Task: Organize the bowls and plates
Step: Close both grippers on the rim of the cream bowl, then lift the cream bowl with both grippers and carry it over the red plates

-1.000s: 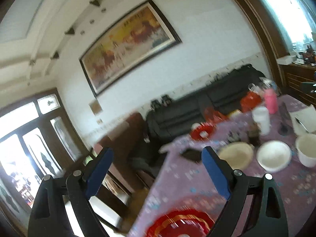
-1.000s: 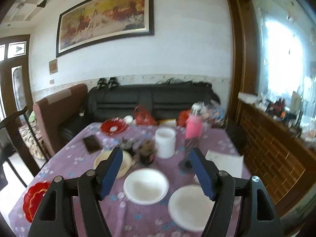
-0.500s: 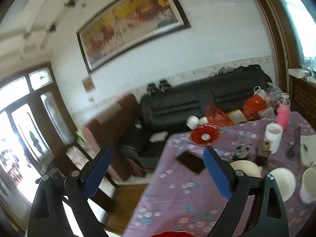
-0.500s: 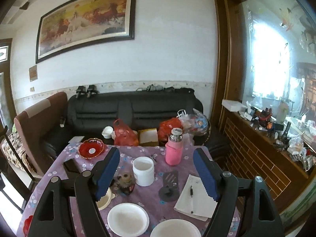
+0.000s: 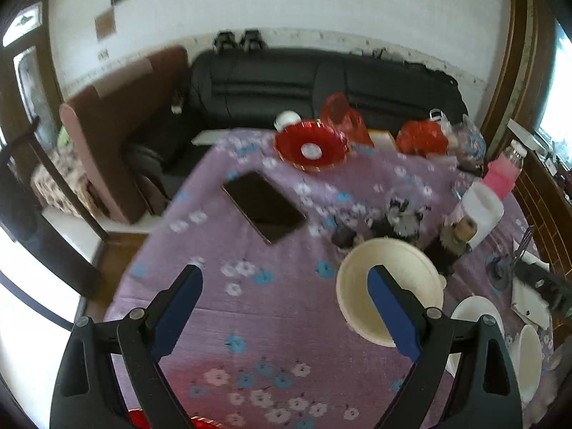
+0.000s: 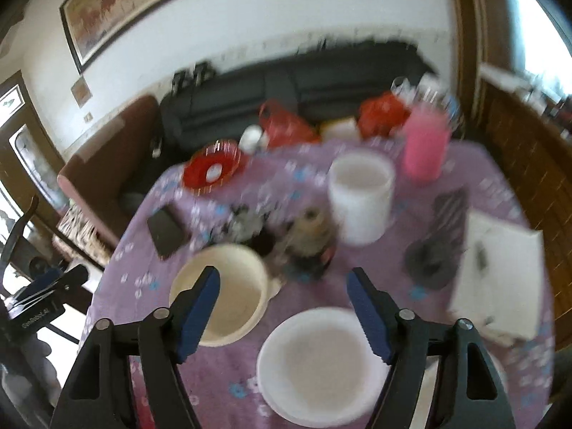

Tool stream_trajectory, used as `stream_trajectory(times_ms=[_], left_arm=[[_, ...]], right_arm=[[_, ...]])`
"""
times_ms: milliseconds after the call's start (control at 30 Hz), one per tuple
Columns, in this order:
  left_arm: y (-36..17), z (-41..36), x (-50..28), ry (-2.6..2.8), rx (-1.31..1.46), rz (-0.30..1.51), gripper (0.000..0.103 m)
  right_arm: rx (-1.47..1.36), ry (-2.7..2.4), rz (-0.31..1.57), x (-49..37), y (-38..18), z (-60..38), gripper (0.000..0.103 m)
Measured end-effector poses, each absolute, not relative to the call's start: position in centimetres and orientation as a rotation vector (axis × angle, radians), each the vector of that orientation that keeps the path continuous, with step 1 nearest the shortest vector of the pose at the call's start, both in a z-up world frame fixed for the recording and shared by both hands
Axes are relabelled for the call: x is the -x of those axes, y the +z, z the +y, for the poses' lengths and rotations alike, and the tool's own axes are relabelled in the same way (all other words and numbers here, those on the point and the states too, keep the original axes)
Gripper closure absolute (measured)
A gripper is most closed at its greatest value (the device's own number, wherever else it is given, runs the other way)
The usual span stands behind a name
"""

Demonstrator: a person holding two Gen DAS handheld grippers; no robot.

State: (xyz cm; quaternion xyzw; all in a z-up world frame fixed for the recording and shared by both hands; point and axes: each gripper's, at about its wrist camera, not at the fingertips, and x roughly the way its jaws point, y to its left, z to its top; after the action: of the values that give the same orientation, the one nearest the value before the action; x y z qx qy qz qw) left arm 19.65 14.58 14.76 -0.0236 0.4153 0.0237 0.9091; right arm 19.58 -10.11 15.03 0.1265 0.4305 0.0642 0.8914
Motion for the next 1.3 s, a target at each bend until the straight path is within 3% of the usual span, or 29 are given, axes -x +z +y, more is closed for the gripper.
stream_trajectory(times_ms=[233, 433, 600, 767, 900, 967, 1033, 1100, 1167, 1300], left_arm=[[9.9, 13.4, -23.1, -0.035, 0.124, 0.983, 0.010], [6.5, 12.7, -25.4, -0.066, 0.200, 1.072, 0.010], [5.2, 11.8, -26.4, -0.079, 0.219, 1.101, 0.021], [3.9, 10.7, -27.2, -0.104, 0.204, 1.142, 0.042], [2.8, 10.5, -27.5, -0.103, 0.204, 1.167, 0.045], [2.1, 10.6, -27.6, -0.111, 0.222, 1.189, 0.055], [1.7, 10.6, -27.6, -0.113, 0.227, 1.207, 0.063], [1.5, 10.7, -27.6, -0.097, 0.214, 1.209, 0.066], [1.8, 11.1, -27.3, -0.088, 0.219, 1.206, 0.075], [3.2, 11.9, -26.2, -0.083, 0.238, 1.179, 0.076]], right_arm=[[-0.325, 0.176, 1.021, -23.2, 9.2, -8.3, 0.039], [-0.310, 0.168, 1.050, -25.0, 8.1, -7.5, 0.043], [-0.280, 0.165, 1.072, -26.3, 7.2, -6.8, 0.043], [-0.247, 0.170, 1.084, -26.8, 6.7, -5.7, 0.043], [-0.225, 0.169, 1.093, -27.0, 6.3, -5.1, 0.043], [-0.210, 0.174, 1.102, -27.1, 5.9, -4.6, 0.054], [-0.205, 0.186, 1.113, -26.9, 5.7, -4.3, 0.072], [-0.190, 0.169, 1.100, -26.7, 5.8, -4.3, 0.078], [-0.194, 0.172, 1.082, -26.3, 6.3, -4.3, 0.079], [-0.193, 0.190, 1.046, -25.5, 7.9, -4.1, 0.079]])
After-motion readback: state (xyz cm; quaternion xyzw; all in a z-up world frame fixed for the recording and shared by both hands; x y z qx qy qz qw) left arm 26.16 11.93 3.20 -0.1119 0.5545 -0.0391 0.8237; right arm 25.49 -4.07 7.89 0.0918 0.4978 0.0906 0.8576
